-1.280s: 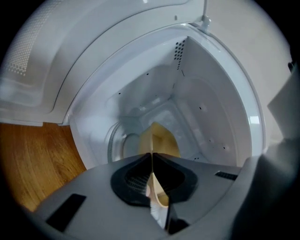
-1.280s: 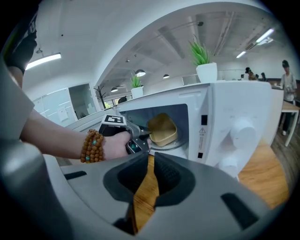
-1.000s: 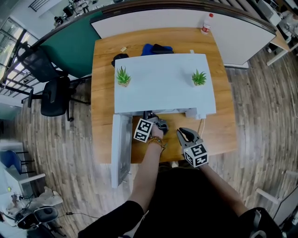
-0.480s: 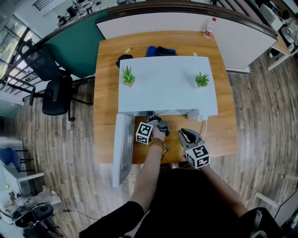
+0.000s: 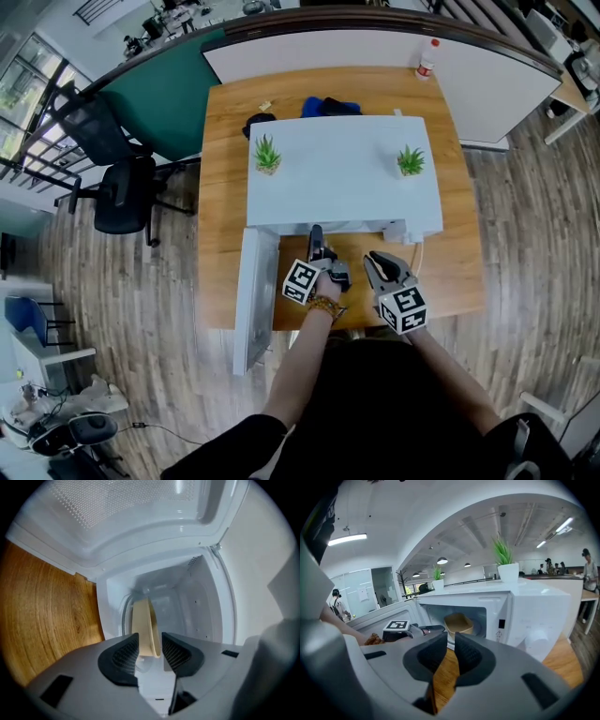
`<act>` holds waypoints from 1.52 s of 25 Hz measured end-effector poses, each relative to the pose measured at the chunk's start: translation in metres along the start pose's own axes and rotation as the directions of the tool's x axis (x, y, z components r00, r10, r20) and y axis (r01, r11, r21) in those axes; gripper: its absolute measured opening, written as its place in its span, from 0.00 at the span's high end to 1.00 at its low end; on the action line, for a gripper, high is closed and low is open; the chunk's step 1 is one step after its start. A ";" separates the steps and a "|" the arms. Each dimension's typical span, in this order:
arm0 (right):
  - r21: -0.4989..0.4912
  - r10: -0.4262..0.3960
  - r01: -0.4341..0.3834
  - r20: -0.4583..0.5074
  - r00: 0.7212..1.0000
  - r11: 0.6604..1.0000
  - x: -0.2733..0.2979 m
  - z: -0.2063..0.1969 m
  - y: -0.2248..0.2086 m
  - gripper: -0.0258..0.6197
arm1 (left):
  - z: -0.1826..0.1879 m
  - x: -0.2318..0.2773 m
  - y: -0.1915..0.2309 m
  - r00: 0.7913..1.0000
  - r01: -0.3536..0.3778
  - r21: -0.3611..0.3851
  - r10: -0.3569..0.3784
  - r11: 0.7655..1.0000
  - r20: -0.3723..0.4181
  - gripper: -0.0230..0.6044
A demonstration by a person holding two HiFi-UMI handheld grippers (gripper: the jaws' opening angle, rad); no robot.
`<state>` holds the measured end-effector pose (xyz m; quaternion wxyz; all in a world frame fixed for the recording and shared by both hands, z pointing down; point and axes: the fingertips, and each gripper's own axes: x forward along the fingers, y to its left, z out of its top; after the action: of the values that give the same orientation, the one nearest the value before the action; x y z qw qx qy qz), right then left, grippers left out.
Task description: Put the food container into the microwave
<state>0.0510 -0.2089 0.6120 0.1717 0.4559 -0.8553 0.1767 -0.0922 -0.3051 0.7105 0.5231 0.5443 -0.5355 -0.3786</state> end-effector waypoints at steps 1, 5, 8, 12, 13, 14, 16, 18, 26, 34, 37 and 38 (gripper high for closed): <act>-0.001 -0.001 0.001 0.008 1.000 1.000 0.000 0.003 -0.001 0.87 | -0.004 -0.003 -0.002 1.000 0.006 0.015 -0.005 1.000 -0.021 0.73; -0.007 -0.002 0.002 0.037 0.999 1.000 0.001 0.014 -0.002 0.87 | -0.017 -0.013 -0.012 0.997 0.028 0.035 -0.026 0.999 -0.074 0.73; -0.008 -0.001 0.001 0.058 0.998 1.000 0.002 0.022 -0.002 0.87 | -0.017 -0.016 -0.023 0.995 0.047 0.035 -0.044 0.998 -0.091 0.73; -0.003 -0.005 0.005 0.081 0.997 1.000 0.000 0.033 -0.002 0.87 | -0.018 -0.029 -0.035 0.994 0.054 0.058 -0.048 0.997 -0.101 0.73; -0.001 -0.004 0.005 0.086 0.996 1.000 -0.001 0.035 -0.002 0.87 | -0.019 -0.033 -0.036 0.993 0.049 0.065 -0.042 0.997 -0.106 0.73; 0.000 -0.003 0.003 0.091 0.996 1.000 -0.002 0.038 -0.002 0.87 | -0.021 -0.037 -0.036 0.993 0.041 0.076 -0.032 0.996 -0.117 0.73; -0.004 0.003 -0.003 0.100 0.995 1.000 -0.003 0.042 -0.003 0.87 | -0.025 -0.044 -0.037 0.988 0.026 0.109 -0.009 0.994 -0.157 0.73; -0.019 0.016 -0.014 0.107 0.994 1.000 -0.007 0.044 -0.001 0.87 | -0.029 -0.050 -0.042 0.979 0.028 0.165 0.005 0.986 -0.201 0.73; -0.081 0.066 -0.055 0.139 0.988 0.995 -0.037 0.060 0.002 0.87 | -0.037 -0.080 -0.099 0.943 0.156 0.516 0.028 0.843 -0.331 0.73; -0.155 0.121 -0.094 0.178 0.977 0.983 -0.070 0.075 0.019 0.88 | -0.052 -0.110 -0.144 0.938 0.231 0.694 0.035 0.682 -0.346 0.73; -0.202 0.136 -0.097 0.193 0.972 0.975 -0.082 0.087 0.024 0.88 | -0.054 -0.116 -0.162 0.940 0.261 0.736 0.010 0.624 -0.341 0.73; -0.218 0.140 -0.096 0.198 0.970 0.971 -0.086 0.090 0.025 0.88 | -0.055 -0.116 -0.167 0.941 0.267 0.740 0.000 0.617 -0.339 0.73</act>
<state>0.0633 -0.1760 0.4901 0.1152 0.3997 -0.9081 0.0471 -0.0243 -0.2025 0.5399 0.2832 0.8064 -0.5157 -0.0598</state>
